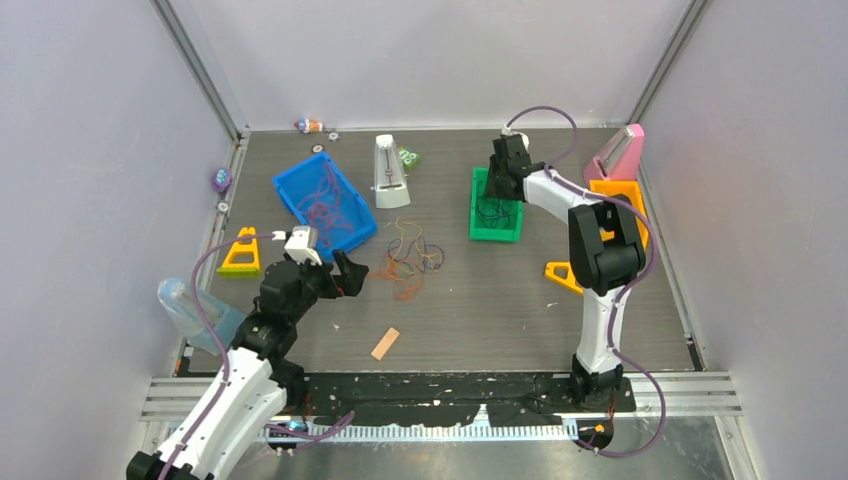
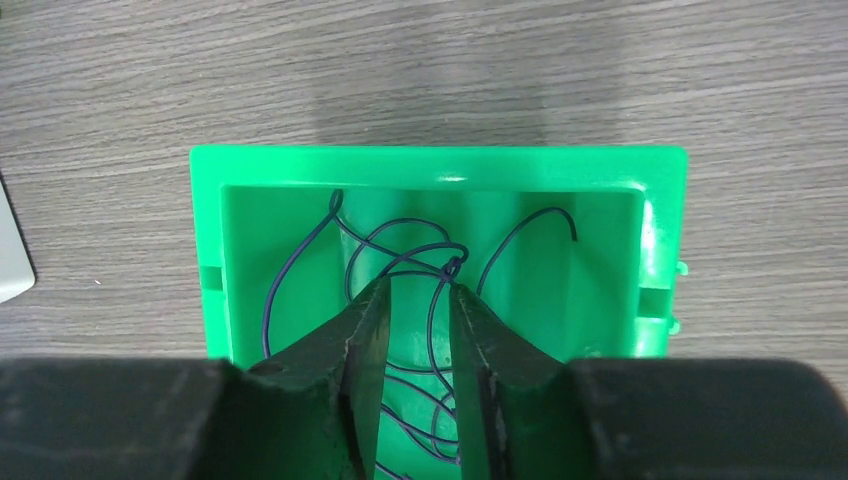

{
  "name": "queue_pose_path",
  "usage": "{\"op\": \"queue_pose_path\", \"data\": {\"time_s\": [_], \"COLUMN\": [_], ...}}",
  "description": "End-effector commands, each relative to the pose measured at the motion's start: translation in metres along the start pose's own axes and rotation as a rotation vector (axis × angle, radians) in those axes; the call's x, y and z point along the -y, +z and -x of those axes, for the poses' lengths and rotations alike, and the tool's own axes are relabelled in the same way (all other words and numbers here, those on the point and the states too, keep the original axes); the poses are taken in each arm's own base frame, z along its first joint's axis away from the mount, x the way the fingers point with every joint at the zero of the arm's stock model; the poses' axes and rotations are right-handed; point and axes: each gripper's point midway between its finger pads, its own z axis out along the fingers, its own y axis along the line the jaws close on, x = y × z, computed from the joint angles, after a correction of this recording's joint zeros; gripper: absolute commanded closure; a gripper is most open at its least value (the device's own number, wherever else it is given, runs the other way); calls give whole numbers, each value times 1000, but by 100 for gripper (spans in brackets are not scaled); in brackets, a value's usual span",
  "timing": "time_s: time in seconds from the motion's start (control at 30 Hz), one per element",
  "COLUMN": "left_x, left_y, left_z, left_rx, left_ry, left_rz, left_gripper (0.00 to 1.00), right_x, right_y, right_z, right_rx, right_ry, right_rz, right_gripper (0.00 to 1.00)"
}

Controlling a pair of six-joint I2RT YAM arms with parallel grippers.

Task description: Untangle the cables

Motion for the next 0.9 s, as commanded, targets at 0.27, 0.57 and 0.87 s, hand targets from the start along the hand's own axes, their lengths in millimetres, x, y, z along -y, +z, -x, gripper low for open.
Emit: {"op": "queue_pose_path", "data": {"time_s": [0.27, 0.57, 0.87], "left_x": [12, 17, 33], "left_y": [0, 3, 10], "left_z": [20, 21, 10], "left_rx": [43, 29, -21], "left_ry": [22, 30, 63], "left_rz": [-22, -27, -63], "left_gripper": [2, 2, 3], "right_x": [-1, 4, 11], "right_y": [-96, -133, -154], "right_z": [88, 73, 47], "right_rx": [225, 255, 274], "right_ry": [-33, -26, -24], "right_rz": [-12, 38, 84], "right_gripper": [45, 3, 1]}}
